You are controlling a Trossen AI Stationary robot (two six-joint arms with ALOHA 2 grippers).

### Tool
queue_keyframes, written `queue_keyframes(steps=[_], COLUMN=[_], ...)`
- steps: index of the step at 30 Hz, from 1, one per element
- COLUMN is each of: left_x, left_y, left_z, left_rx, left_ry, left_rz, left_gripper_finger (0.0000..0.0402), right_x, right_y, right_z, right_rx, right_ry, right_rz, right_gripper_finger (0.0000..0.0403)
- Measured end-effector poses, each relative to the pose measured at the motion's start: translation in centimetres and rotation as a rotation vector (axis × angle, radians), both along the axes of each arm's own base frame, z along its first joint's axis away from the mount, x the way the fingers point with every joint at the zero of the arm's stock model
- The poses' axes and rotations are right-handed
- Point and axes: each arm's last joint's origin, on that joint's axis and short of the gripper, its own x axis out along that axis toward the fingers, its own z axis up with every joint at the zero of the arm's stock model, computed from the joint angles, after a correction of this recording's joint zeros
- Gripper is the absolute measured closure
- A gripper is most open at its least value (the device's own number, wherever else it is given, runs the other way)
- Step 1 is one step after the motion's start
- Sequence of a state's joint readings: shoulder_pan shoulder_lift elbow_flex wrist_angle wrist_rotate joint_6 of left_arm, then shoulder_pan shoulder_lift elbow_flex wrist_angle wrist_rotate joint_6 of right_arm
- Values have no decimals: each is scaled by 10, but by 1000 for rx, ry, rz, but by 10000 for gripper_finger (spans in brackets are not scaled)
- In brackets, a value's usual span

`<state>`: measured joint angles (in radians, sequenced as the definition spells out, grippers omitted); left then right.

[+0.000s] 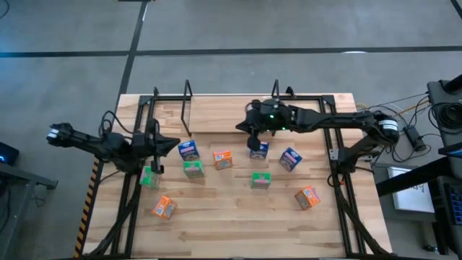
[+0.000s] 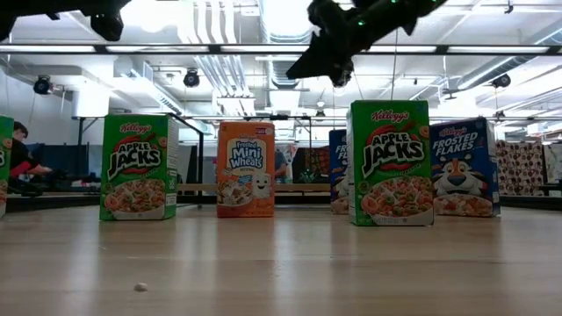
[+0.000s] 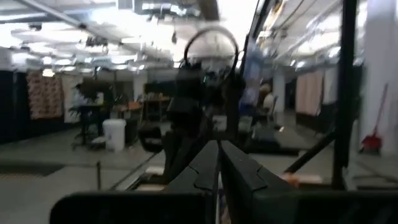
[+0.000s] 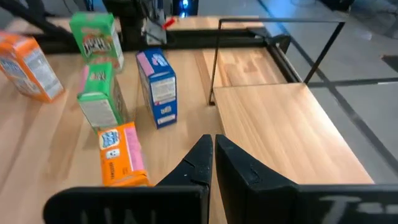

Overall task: Stack cereal on shelf
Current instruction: Put the center orange cereal box on the shelf

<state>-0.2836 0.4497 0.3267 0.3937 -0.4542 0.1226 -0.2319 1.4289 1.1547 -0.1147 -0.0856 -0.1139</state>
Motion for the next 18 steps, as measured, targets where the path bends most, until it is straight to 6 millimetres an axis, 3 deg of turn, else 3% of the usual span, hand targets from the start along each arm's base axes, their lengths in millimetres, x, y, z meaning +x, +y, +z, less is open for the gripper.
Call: queue_keyframes(steps=[8, 18], left_x=[1, 1], left_y=[1, 1], left_z=[1, 2], left_rx=[15, 38], left_ry=[181, 208], left_rz=[29, 33], left_gripper_finger=[401, 401], right_x=[23, 36], right_y=[-7, -7], right_z=[4, 1], right_rx=[-27, -55], right_ry=[200, 296], right_rz=[42, 175], right_gripper_finger=[394, 394])
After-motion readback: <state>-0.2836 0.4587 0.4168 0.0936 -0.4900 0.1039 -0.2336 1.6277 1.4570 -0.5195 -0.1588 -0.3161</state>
